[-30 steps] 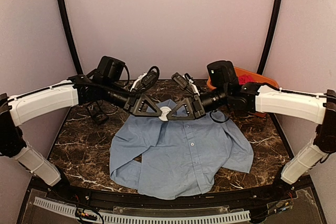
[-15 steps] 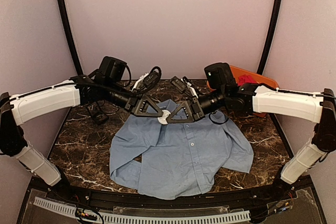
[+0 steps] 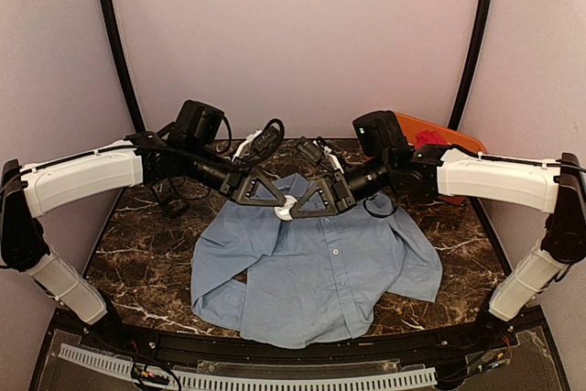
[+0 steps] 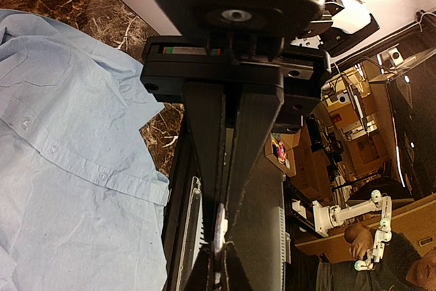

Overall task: Pin the brooch onto the clothing
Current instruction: Pass from the right arm to the left, then pass from the left arm to the right

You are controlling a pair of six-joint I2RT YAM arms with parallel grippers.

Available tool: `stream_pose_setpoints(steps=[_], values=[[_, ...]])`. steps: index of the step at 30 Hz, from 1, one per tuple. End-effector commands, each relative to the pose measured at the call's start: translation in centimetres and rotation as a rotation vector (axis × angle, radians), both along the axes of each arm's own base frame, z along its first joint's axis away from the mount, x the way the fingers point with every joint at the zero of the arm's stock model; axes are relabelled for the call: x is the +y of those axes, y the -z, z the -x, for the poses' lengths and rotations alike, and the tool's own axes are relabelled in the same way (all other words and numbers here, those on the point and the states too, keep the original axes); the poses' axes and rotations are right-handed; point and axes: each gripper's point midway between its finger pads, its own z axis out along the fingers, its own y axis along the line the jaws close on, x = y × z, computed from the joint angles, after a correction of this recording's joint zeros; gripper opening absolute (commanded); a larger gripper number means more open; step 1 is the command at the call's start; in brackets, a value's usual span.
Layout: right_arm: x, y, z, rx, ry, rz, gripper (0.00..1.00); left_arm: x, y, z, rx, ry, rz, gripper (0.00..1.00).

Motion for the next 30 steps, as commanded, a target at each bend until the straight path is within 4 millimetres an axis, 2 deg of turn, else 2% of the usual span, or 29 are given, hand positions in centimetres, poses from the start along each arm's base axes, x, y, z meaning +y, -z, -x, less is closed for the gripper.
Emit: stream_pose_setpoints(steps=[1,2,5,7,8,11,12,13,14,15,16,17,20,23,30], values=[[0.2,-0.6,-0.3,-0.019,-0.01,-0.017,0.0,-0.4,-0.5,0.3,-0.017,0.018,0.014,0.01],[0.2,-0.7,-0.4,-0.02,-0.008,-0.018,0.0,-0.4,-0.5,0.1,-0.024,0.009,0.012,0.01],[0.1,-0.9,-0.6,-0.029,0.017,-0.017,0.19,-0.4,-0.7,-0.5,-0.065,-0.036,0.031,0.01],[0.0,-1.4,-1.0,-0.039,0.05,-0.029,0.3,-0.3,-1.5,-1.1,-0.107,-0.092,0.077,0.01],[-0.1,-1.6,-1.2,-0.047,0.078,-0.038,0.33,-0.1,-2.6,-1.5,-0.148,-0.132,0.112,0.01],[-0.6,-2.8,-2.2,-0.059,0.176,-0.1,0.35,0.8,-5.2,-2.6,-0.215,-0.28,0.272,0.01],[-0.8,-3.6,-2.6,-0.077,0.212,-0.147,0.35,1.2,-3.9,-2.8,-0.174,-0.324,0.272,0.01],[-1.1,-3.9,-3.0,-0.086,0.252,-0.177,0.35,1.9,-6.1,-3.4,-0.237,-0.393,0.358,0.01],[-1.4,-4.3,-3.3,-0.092,0.291,-0.207,0.35,2.3,-4.7,-3.6,-0.198,-0.428,0.356,0.01],[-1.8,-4.7,-3.7,-0.108,0.338,-0.242,0.35,3.0,-6.5,-4.0,-0.243,-0.482,0.442,0.01],[-2.2,-4.7,-4.2,-0.115,0.382,-0.268,0.35,3.4,-5.4,-4.0,-0.204,-0.511,0.45,0.01],[-2.6,-4.6,-4.6,-0.115,0.427,-0.286,0.35,4.1,-6.7,-4.3,-0.229,-0.554,0.519,0.01],[-3.3,-4.8,-5.6,-0.139,0.511,-0.365,0.35,5.2,-6.5,-4.3,-0.199,-0.616,0.603,0.01],[-2.6,-4.6,-5.9,-0.146,0.49,-0.427,0.35,5.8,-6.2,-4.3,-0.189,-0.656,0.646,0.01],[1.1,-5.4,-5.7,-0.142,0.307,-0.485,0.33,5.5,-5.7,-3.0,-0.126,-0.604,0.76,0.01]])
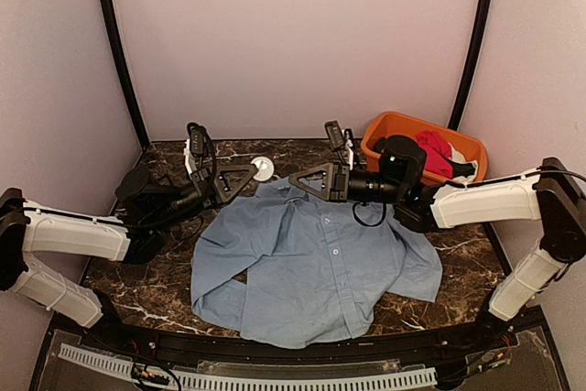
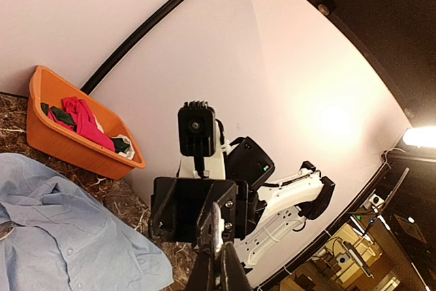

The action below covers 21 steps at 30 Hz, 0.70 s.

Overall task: Pin the brooch onto the clothing
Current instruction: Pass from the left arm to the right

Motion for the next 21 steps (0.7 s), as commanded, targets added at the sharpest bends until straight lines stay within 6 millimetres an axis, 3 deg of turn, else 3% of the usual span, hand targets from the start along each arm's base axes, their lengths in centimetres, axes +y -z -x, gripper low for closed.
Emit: stream_pose_setpoints(steps=[1,9,21], values=[[1.2,-4.1,0.7,-0.101,-0.095,-0.144,0.32,0.8,-2.2,1.1,-0.029,0.029,0.169,0.01],[1.6,-5.0,0.5,-0.135,-0.102,-0.157,0.31,0.5,-1.7,1.3,-0.056,0.006,0.133,0.01],[2.8,-3.7,0.2,-0.106,-0.138,-0.093,0.28,0.4,-2.2,1.4,-0.075,0.013,0.157,0.01]])
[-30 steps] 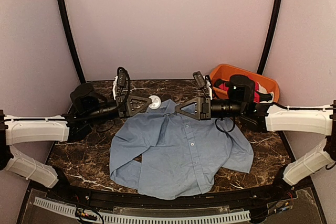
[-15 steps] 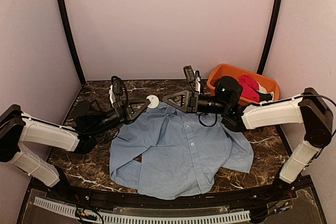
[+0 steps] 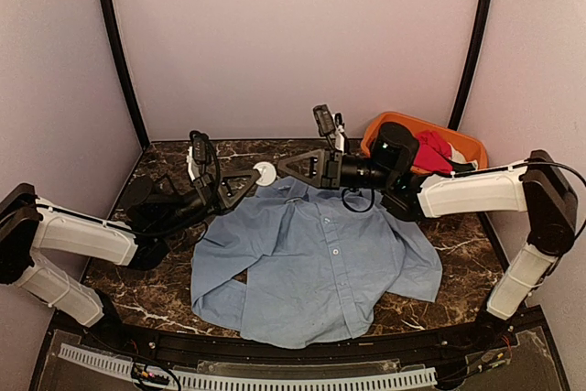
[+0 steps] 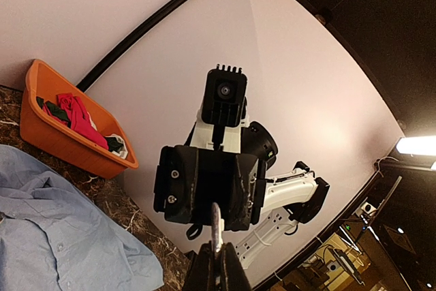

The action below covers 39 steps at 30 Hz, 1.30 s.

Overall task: Pin the brooch onto the clothing
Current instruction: Pass from the left arm to the right

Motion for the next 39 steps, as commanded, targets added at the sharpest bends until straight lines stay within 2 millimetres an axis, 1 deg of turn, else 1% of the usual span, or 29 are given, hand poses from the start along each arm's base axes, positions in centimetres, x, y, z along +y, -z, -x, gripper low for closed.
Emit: stream_pose_setpoints(steps=[1,8,11,13,16,17,20,27,33,39], values=[[0.9,0.1,0.3,-0.011,-0.046,0.01,0.27,0.8,-3.3,1.1,-0.111,-0.001,0.1,0.01],[1.5,0.2,1.2,-0.012,-0.098,0.017,0.22,0.9,-3.2,1.0,-0.116,-0.006,0.1,0.01],[1.7,0.2,1.2,-0.011,-0.105,0.019,0.21,0.8,-3.0,1.0,-0.112,-0.004,0.098,0.01],[1.8,0.2,1.2,-0.009,-0.106,0.02,0.17,0.7,-2.9,1.0,-0.108,-0.001,0.096,0.01],[1.9,0.2,1.2,-0.006,-0.115,0.024,0.09,0.7,-2.8,1.0,-0.106,0.001,0.096,0.01],[1.9,0.2,1.2,-0.005,-0.118,0.025,0.08,0.7,-2.9,1.0,-0.107,0.002,0.097,0.01],[2.0,0.2,1.2,-0.002,-0.12,0.028,0.08,0.7,-2.9,1.0,-0.108,0.001,0.098,0.01],[2.0,0.5,1.2,0.013,-0.115,0.033,0.12,1.2,-3.2,1.0,-0.133,-0.038,0.1,0.01],[2.1,0.8,1.3,0.024,-0.121,0.04,0.15,1.2,-3.0,1.0,-0.141,-0.046,0.093,0.01],[2.3,1.3,1.4,0.036,-0.131,0.049,0.14,1.2,-3.1,1.0,-0.143,-0.048,0.098,0.01]])
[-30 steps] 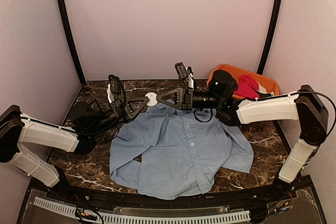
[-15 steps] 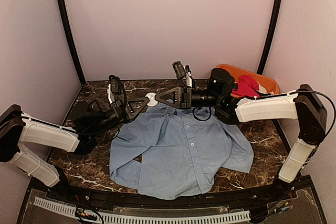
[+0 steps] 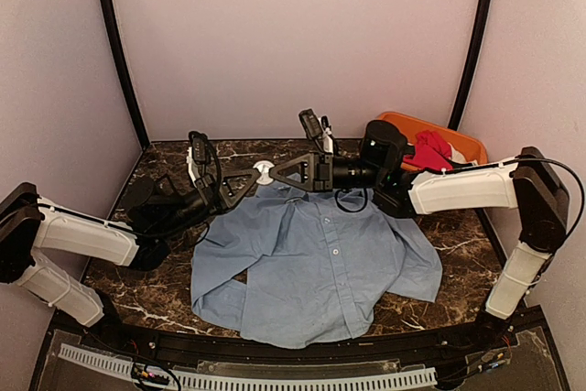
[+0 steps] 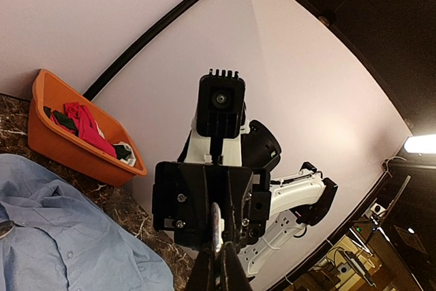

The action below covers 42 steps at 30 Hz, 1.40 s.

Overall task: Pin the brooch onto the clothing
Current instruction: Pass from the left arm to the right

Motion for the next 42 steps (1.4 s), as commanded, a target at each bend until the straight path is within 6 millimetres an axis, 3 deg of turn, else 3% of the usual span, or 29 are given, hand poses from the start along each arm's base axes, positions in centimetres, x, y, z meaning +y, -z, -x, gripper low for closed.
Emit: stream_pose_setpoints(steps=[1,5,10,13,17,20,26,35,42], values=[[0.6,0.3,0.6,0.004,-0.028,0.001,0.13,1.2,-3.3,1.4,-0.12,-0.006,0.103,0.01],[0.5,0.1,0.6,0.001,-0.03,-0.002,0.01,1.0,-3.2,1.5,-0.117,0.003,0.099,0.01],[0.4,-0.2,0.5,-0.006,-0.02,0.008,0.0,0.9,-2.8,1.6,-0.098,0.023,0.103,0.03],[0.4,0.2,0.4,-0.009,-0.007,0.062,0.0,0.7,-2.6,1.9,-0.09,0.04,0.087,0.23],[-0.1,0.3,0.4,-0.037,0.017,0.132,0.0,0.0,-2.8,2.6,-0.115,0.075,-0.003,0.31],[-0.5,-0.1,0.8,-0.051,0.019,0.143,0.0,-0.6,-2.6,3.2,-0.14,0.114,-0.082,0.28],[-0.8,-0.5,1.0,-0.058,0.019,0.138,0.0,-1.2,-2.9,3.5,-0.126,0.169,-0.045,0.13],[-0.8,0.0,1.1,-0.055,0.024,0.151,0.0,-2.6,-1.8,3.1,-0.039,0.25,-0.004,0.08],[-1.0,0.0,1.2,-0.055,0.02,0.139,0.0,-1.7,-2.2,3.2,-0.06,0.231,0.032,0.09]])
